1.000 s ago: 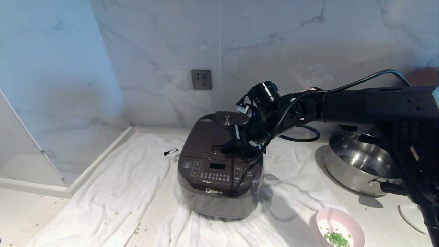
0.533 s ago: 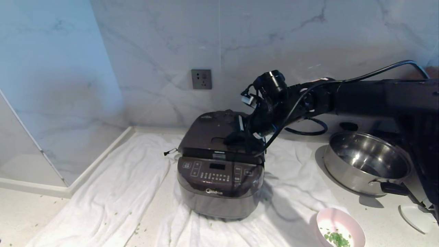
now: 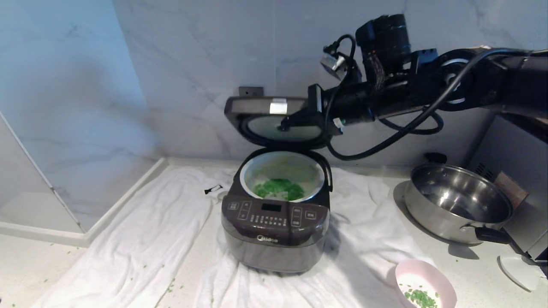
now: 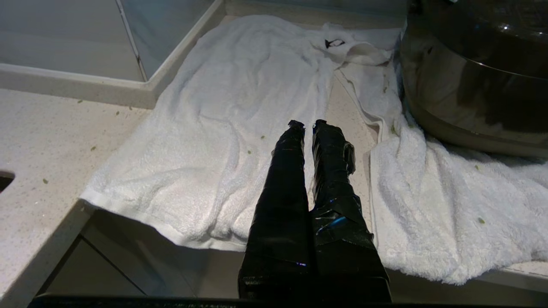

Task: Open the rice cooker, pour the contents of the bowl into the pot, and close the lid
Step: Open the rice cooker

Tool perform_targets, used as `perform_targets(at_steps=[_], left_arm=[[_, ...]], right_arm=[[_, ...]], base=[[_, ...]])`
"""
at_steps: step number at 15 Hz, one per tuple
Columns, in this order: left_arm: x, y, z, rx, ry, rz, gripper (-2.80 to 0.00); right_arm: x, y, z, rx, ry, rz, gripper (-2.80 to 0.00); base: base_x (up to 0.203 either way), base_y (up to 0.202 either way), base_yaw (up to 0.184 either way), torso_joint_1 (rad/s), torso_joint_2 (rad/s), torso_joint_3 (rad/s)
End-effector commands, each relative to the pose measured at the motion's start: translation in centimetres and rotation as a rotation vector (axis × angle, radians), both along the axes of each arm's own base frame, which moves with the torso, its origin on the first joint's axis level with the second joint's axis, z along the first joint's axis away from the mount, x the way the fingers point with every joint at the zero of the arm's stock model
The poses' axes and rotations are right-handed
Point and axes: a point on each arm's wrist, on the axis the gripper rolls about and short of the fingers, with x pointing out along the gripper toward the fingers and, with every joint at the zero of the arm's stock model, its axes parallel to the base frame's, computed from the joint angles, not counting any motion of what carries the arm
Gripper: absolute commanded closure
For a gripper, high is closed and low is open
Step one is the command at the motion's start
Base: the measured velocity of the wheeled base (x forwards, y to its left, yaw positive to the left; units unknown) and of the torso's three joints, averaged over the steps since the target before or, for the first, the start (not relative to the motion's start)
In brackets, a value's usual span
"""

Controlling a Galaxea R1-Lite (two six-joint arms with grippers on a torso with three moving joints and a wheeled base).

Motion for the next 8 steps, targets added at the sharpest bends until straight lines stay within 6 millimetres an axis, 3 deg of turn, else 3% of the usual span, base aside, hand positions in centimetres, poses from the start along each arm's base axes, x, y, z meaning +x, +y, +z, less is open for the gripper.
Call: perform_targets(at_steps=[1,4,8], left_arm=[[0.0,0.0,0.0,0.0,0.002,0.001,0.0],[0.0,0.0,0.0,0.0,0.001,0.001,0.0],[0.0,0.0,0.0,0.0,0.001,0.001,0.0]], right_arm=[[-2.3,-1.3,4.0,0.073,-0.126,0.0,0.0],[-4.6,-2.4,6.5,0.108,-0.189,0.0,0.0],[-7.4,-4.1,5.7,0.043,-0.176,-0.065,0.0]], base=[[0.0,0.0,0.0,0.0,0.0,0.0],[0.0,0.0,0.0,0.0,0.0,0.0],[0.0,0.0,0.0,0.0,0.0,0.0]])
